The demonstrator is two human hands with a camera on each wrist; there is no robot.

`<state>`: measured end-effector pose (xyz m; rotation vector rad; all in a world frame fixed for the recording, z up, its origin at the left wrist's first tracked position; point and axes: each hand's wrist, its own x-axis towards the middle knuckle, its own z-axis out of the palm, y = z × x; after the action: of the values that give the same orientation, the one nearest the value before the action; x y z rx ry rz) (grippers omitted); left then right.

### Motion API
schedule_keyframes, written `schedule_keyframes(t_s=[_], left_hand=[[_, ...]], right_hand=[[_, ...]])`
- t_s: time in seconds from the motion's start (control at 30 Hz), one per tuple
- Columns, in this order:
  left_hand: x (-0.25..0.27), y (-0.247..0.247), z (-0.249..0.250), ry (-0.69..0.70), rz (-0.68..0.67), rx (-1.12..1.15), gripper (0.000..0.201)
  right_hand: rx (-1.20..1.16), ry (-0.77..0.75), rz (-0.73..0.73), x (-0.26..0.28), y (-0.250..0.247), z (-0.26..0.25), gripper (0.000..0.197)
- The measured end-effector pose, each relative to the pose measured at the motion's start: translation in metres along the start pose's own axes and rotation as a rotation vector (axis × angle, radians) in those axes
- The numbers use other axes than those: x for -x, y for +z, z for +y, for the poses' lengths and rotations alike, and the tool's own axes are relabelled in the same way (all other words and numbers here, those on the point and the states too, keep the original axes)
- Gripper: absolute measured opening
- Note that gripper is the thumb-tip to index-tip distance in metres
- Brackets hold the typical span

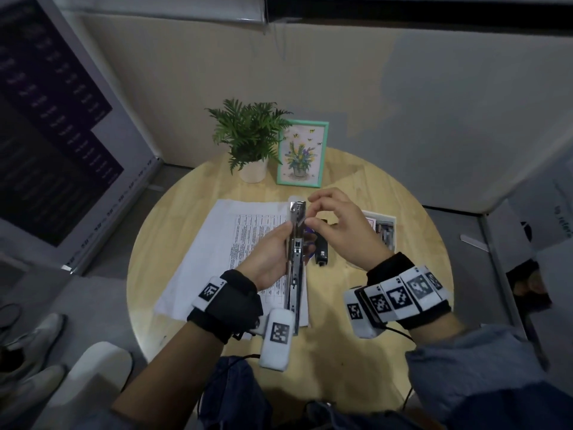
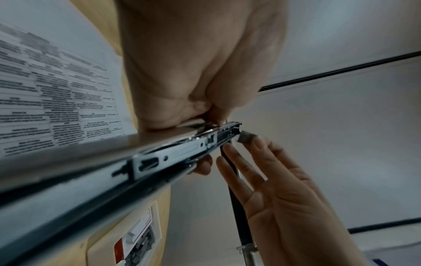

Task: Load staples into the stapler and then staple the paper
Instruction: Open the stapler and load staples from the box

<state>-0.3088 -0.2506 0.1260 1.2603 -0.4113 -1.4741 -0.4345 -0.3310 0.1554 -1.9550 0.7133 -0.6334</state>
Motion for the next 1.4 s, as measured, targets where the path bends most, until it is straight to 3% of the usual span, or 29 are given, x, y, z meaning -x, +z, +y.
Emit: schedule_keyframes(t_s=[0.27,1.1,1.23,1.4], left_hand=[[0.012,-0.001,0.002,0.006,-0.104,-0.038,0.041],[0.012,-0.001,-0.006,0.015,-0.104,-0.022,0.037],[0.012,0.0,-0.007,0.015,-0.127,-0.044,0.034],[0.011,-0.001,-0.005,-0.001,-0.135,-0.021,0.033]], right_hand=[[0.08,-0.018,-0.066,0.003,0.004,-0.004,0.011],[0.226,-0.015,-0.104,-0.002,0.008,-0.003,0.004],[0.267,-0.015,-0.025,-0.002,0.012,-0.003,0.002],[0.24,-0.016,0.143,-0.001,0.016,-0.005,0.013]])
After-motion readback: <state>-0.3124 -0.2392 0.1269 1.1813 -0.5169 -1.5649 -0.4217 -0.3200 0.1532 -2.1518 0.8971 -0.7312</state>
